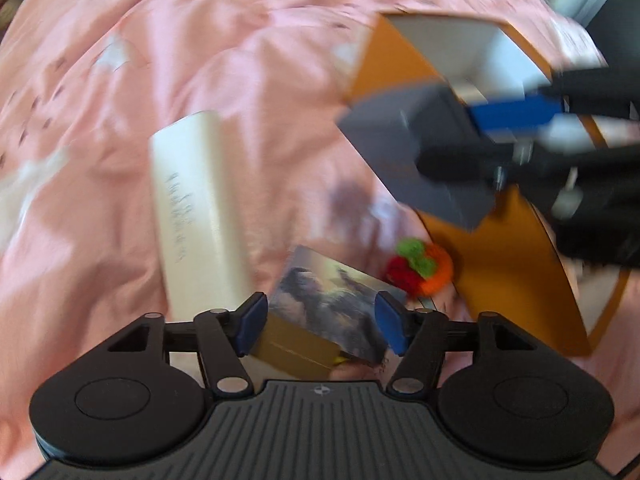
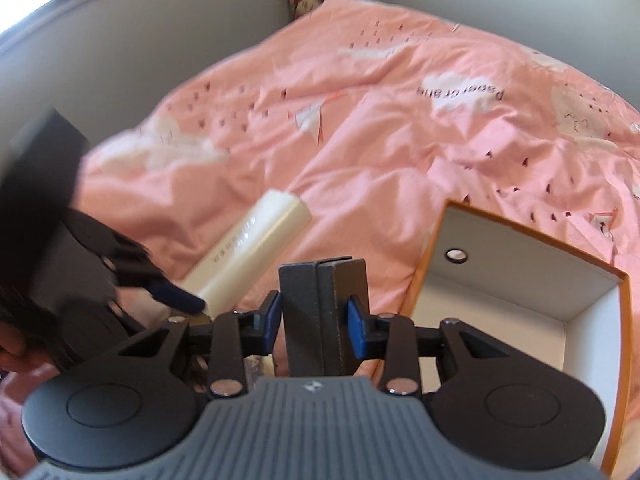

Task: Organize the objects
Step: 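Carry the dark gray box into the orange box while left carries brown box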

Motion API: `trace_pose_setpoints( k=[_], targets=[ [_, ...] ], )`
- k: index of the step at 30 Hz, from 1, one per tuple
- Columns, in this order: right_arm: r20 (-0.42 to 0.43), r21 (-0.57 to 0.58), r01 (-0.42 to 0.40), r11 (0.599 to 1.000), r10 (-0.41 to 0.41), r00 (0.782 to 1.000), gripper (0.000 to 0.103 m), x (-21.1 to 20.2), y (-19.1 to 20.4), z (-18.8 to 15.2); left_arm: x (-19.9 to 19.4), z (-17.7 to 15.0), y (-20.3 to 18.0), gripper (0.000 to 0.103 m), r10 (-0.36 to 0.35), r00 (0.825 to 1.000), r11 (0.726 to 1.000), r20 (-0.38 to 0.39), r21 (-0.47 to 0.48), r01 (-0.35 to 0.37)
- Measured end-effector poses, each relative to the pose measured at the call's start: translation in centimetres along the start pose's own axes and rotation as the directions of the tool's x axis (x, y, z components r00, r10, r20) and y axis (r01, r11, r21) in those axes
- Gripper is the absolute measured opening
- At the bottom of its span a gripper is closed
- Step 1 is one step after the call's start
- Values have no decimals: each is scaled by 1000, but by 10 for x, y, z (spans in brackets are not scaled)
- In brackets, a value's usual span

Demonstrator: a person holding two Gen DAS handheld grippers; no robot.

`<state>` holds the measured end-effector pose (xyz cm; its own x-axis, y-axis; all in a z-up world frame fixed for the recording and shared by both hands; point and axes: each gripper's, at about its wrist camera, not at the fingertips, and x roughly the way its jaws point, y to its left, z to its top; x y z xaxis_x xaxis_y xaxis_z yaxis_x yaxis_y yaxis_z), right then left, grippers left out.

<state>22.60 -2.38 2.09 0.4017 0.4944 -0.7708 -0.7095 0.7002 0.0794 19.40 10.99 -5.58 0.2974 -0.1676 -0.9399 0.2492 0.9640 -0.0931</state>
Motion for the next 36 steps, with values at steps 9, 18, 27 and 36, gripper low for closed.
trace_pose_setpoints(
  k=[9,18,27,36],
  targets=[
    [145,179,-98,979,72,987,36,-61,-34,-17,4,-16,-65,77,89,996,946,-8,315,-82],
    [232,304,-79,949,7,973,35,-102,-69,-44,44,-34,-98,77,330,944,822,14,487,-294],
    [196,426,-23,904,-68,978,35,-99,-115,-72,74,-41,-112,83,463,884,718,62,560,-414],
    [149,439,-43,897,-26,988,35,-76,-118,-83,53,-34,-108,42,441,893,739,95,527,-420]
  ],
)
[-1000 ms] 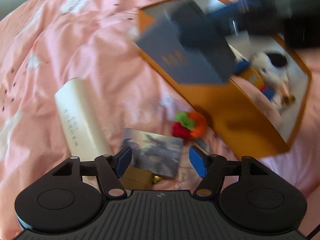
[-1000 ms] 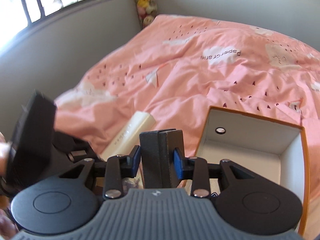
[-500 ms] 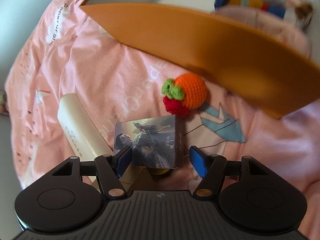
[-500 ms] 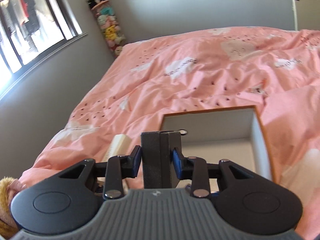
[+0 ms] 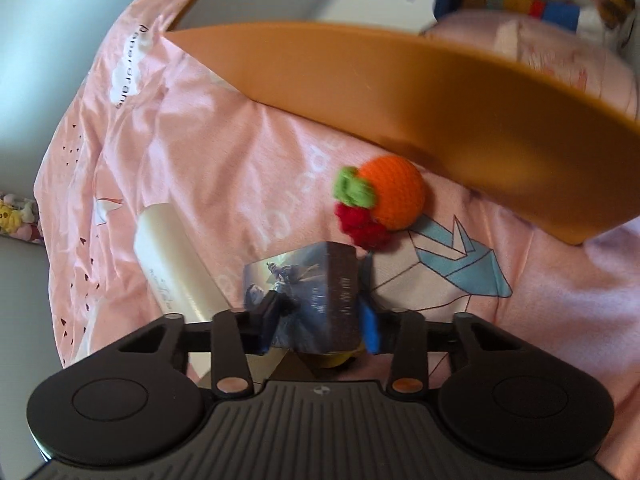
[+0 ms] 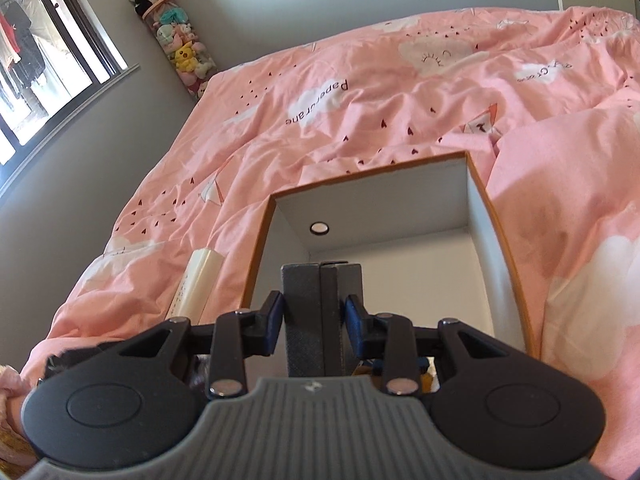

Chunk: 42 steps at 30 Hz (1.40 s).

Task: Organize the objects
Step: 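Carry the dark gray box into the orange box while left carries brown box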

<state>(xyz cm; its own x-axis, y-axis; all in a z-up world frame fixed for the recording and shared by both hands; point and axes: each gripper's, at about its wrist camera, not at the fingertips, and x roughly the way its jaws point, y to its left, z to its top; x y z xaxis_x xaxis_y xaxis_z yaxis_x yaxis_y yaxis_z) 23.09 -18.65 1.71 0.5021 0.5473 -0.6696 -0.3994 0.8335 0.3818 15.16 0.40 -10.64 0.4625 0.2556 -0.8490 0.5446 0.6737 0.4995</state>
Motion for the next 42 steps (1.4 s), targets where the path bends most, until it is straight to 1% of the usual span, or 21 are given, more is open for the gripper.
trace_pose_setpoints(
  k=[3,4,6,8,11,13,20,22,23,25,28,32,34,39,42],
  targets=[
    [-15,5,-9,1000,9,1000,35,6,-1,-3,-11,0,13,33,-2,1000,999,13,-33,2],
    [-18,9,-8,1000,9,1000,35,8,-2,-3,-15,0,18,29,10,1000,999,17,-40,-9],
    [-24,15,-6,1000,6,1000,35,10,-5,-4,-18,0,27,26,39,999,998,20,-54,-38],
    [-32,22,-9,1000,9,999,35,13,-7,-4,-18,0,37,26,47,999,997,8,-66,-47],
    [-46,31,-19,999,21,999,35,17,-11,-3,-12,2,54,27,-15,1000,994,-6,-106,14],
    [-55,36,-23,999,25,998,35,20,-14,-1,-9,5,61,27,-39,999,993,-7,-115,37],
    [-113,93,-81,992,92,989,35,43,-25,8,0,11,70,29,-42,999,986,-8,-160,40],
    [-137,116,-99,988,115,984,35,54,-28,11,3,12,72,30,-63,998,983,-10,-172,60],
    [-151,135,-112,984,132,980,35,60,-31,12,5,12,74,29,-95,995,978,-15,-189,90],
    [-176,171,-143,975,173,969,35,72,-35,16,12,10,78,28,-167,986,957,-21,-243,157],
    [-223,217,-174,960,223,949,36,92,-40,21,10,9,81,27,-145,989,952,11,-271,143],
    [-280,266,-184,946,258,925,36,114,-46,25,2,7,92,26,-157,987,934,40,-320,161],
    [-302,287,-186,940,273,913,36,123,-48,26,-3,8,101,26,-174,983,915,58,-360,183],
    [-333,317,-168,933,275,902,36,133,-55,24,-21,12,125,26,-190,972,860,139,-454,233],
    [-345,325,-156,933,270,899,36,135,-56,26,-36,18,134,26,-182,964,842,194,-476,255]
  ],
)
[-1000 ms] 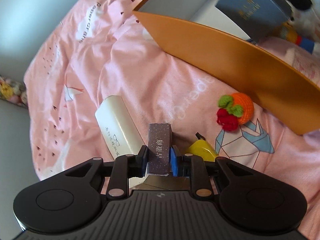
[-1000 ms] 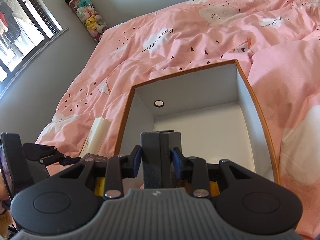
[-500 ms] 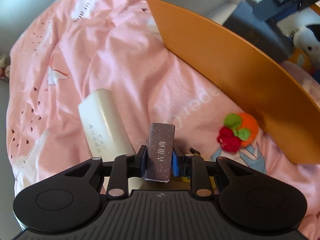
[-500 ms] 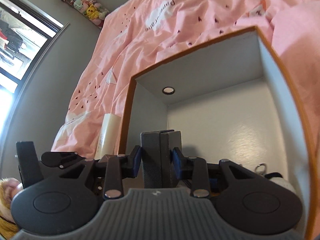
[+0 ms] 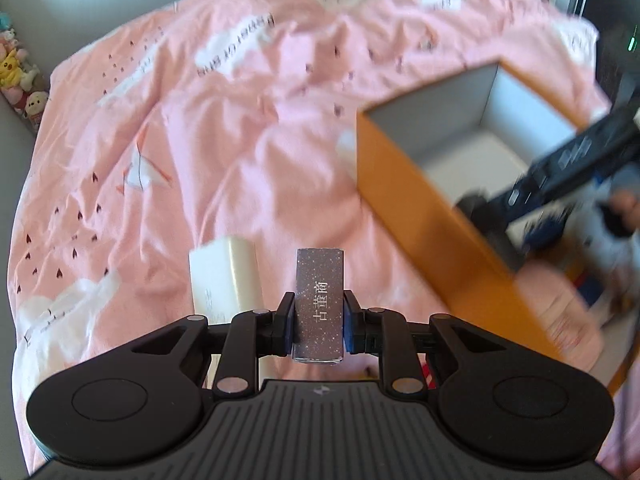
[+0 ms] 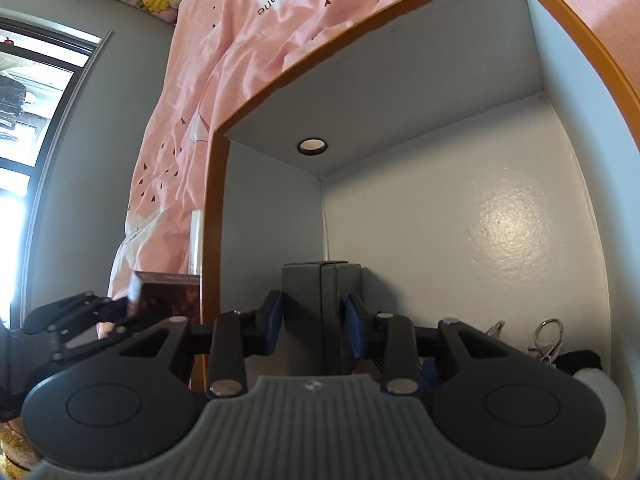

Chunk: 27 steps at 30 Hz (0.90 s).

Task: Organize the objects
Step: 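Carry the dark gray box into the orange box while left carries brown box, then lower the dark gray box into the orange box and open right tool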

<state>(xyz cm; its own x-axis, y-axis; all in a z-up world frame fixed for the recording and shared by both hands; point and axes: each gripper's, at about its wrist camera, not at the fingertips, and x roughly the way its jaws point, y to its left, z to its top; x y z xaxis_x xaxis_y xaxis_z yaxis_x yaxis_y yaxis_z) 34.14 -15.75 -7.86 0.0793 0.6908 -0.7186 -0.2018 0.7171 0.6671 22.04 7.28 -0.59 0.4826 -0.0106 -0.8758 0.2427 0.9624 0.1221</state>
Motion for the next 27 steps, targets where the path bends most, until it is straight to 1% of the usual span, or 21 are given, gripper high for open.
trace_pose_setpoints(
  k=[1,2,5,8,10,12,16,19,20,21,25,27],
  targets=[
    [2,-7,18,1000,-18,1000,35,0,2,1,-5,4,0,26,-6,1000,1000,18,-8,6],
    [14,-29,57,998,-57,998,35,-1,5,2,-10,7,0,26,-11,999,1000,34,-14,11],
    [26,-111,141,984,-139,990,35,-3,16,5,-25,18,-1,26,-26,996,999,82,-33,29],
    [43,-198,262,945,-258,965,37,3,23,5,-39,28,-1,26,-50,990,997,131,-46,56],
    [32,-227,310,923,-311,950,36,9,22,5,-45,35,-2,26,-66,985,996,157,-44,74],
    [18,-238,315,919,-320,947,37,13,18,4,-51,41,-4,26,-82,980,995,180,-42,91],
    [4,-225,305,925,-312,950,37,9,14,2,-57,52,-15,26,-108,972,993,208,-19,114],
    [2,-236,279,931,-286,958,29,8,15,-1,-56,58,-24,26,-132,967,991,218,-3,136],
    [-4,-240,259,936,-267,964,26,8,15,-2,-54,60,-26,26,-138,966,990,220,2,141],
    [-6,-250,249,936,-259,966,25,9,16,-3,-54,60,-29,26,-142,965,990,223,5,144],
    [2,-319,264,910,-278,961,25,12,25,-8,-50,65,-39,26,-158,962,987,223,21,157],
    [-5,-305,269,913,-284,959,25,16,22,-8,-47,68,-44,26,-170,961,985,217,27,168]
  ],
)
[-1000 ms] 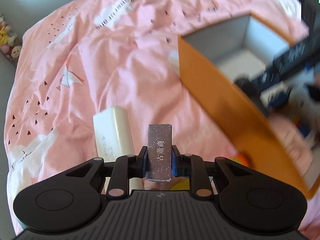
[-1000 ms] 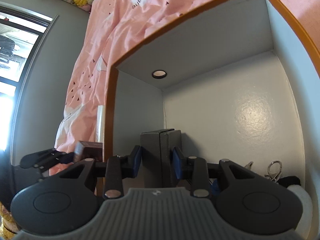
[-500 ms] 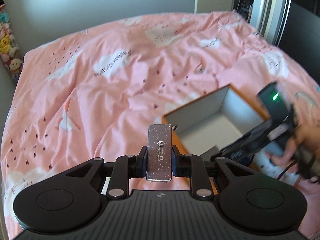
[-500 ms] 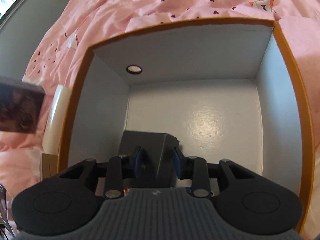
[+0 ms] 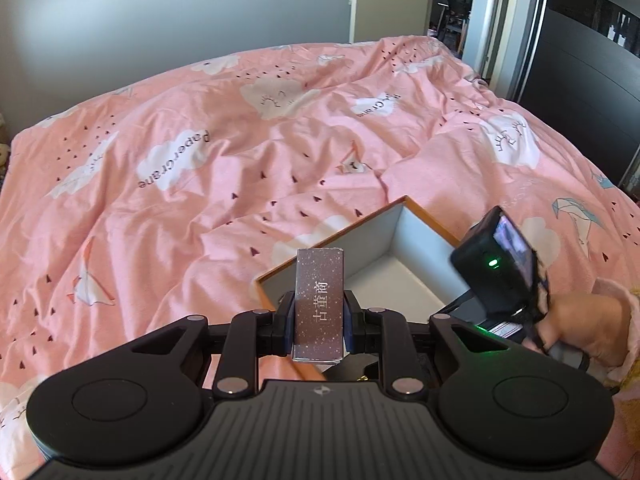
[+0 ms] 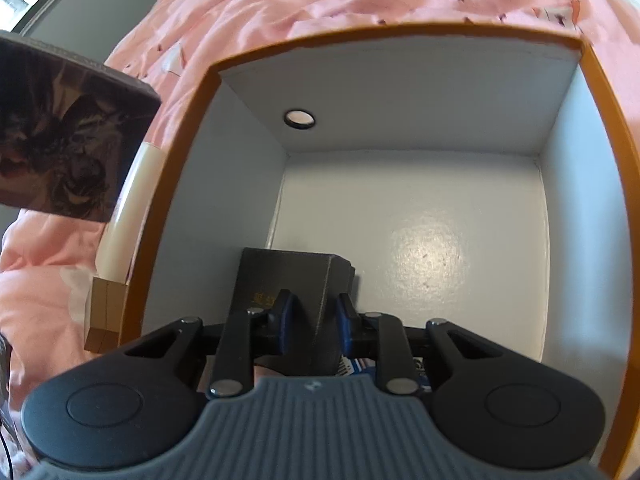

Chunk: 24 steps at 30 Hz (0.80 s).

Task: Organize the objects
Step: 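Lower the dark gray box into the orange box and open right tool, then lower the small brown box into the orange box and open left tool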

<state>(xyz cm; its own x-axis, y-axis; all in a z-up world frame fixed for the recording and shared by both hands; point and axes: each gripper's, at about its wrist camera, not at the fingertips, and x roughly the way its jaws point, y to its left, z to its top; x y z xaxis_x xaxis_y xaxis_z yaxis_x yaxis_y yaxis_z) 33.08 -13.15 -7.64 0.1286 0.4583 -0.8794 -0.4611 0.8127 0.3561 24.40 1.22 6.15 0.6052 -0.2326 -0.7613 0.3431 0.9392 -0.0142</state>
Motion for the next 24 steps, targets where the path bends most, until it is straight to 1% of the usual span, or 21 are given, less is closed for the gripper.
trace_pose_setpoints(
  k=[7,11,14,17,21,22,24],
  targets=[
    [-10,65,-29,997,30,1000,29,-2,-9,1,16,3,-13,26,-24,999,1000,-25,2,25],
    [36,33,29,999,-31,999,29,-21,-10,-8,25,2,-15,26,-36,999,999,-41,-14,35],
    [67,25,64,998,-65,996,29,-39,-16,-14,35,1,-18,26,-68,996,997,-51,-34,66],
    [84,27,98,995,-100,991,29,-51,-23,-19,50,0,-26,26,-94,993,995,-67,-32,92],
    [101,13,150,989,-150,983,29,-61,-31,-21,76,-2,-38,26,-110,988,994,-108,-34,107],
    [103,7,162,987,-162,981,26,-62,-32,-22,84,-2,-40,25,-116,986,993,-122,-31,113],
    [106,7,163,987,-163,981,25,-65,-36,-24,99,-4,-43,25,-133,979,991,-154,-41,128]
  ],
)
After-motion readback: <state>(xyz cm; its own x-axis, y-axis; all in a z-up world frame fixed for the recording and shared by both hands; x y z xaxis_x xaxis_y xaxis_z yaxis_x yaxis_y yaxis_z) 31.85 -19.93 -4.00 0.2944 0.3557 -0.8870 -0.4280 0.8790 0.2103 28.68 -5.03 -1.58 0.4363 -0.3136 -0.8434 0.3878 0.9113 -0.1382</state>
